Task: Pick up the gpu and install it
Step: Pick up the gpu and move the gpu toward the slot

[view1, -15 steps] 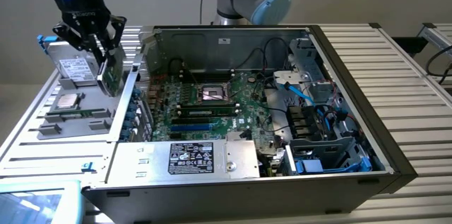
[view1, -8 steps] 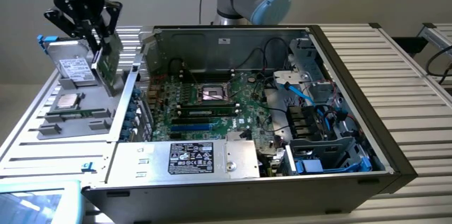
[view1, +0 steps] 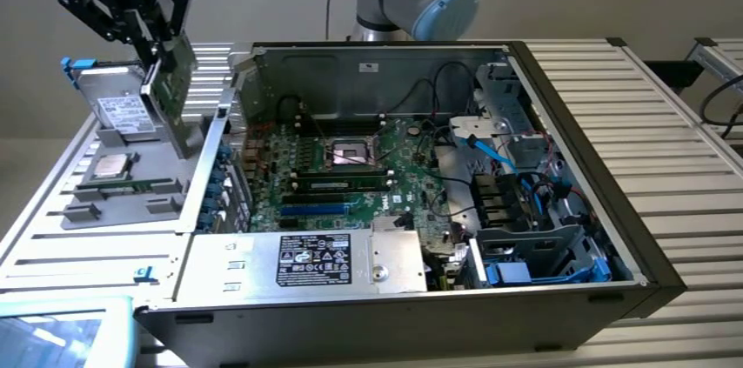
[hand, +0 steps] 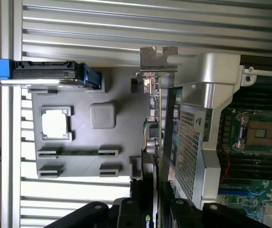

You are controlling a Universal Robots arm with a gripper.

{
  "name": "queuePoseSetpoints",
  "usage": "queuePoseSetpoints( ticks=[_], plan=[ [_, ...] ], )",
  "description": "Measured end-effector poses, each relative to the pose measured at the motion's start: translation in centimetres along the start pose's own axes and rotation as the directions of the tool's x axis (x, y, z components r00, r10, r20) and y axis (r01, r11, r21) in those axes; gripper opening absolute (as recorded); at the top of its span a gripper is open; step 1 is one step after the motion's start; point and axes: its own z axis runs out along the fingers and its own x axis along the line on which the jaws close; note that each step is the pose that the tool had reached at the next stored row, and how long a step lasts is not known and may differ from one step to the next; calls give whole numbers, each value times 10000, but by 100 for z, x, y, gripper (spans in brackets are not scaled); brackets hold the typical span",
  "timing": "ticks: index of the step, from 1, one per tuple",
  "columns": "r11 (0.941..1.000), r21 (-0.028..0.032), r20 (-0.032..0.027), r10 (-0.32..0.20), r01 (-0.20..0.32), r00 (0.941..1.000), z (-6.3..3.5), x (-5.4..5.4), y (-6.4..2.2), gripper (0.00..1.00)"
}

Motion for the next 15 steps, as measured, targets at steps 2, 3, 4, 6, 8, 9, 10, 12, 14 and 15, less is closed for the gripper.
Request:
queuePoseSetpoints(
  ticks=[2,3,4,6,8,9,10,12,14,15],
  plan=[
    [10000,-6,1,0,0,10000,-67,-6,-7,27],
    [10000,-8,2,0,0,10000,-102,-9,-10,27],
    [10000,-11,1,0,0,10000,-137,-13,-14,27],
    [10000,-15,1,0,0,10000,-208,-22,-21,27],
    [10000,-17,2,0,0,10000,-277,-32,-29,27],
    [10000,-18,2,0,0,10000,-311,-38,-32,27],
    [10000,-18,2,0,0,10000,-342,-43,-36,27],
    [10000,-18,2,0,0,10000,-401,-54,-42,27],
    [10000,-18,1,0,0,10000,-460,-65,-48,27],
    [10000,-18,1,1,-1,10000,-487,-70,-51,27]
  ],
)
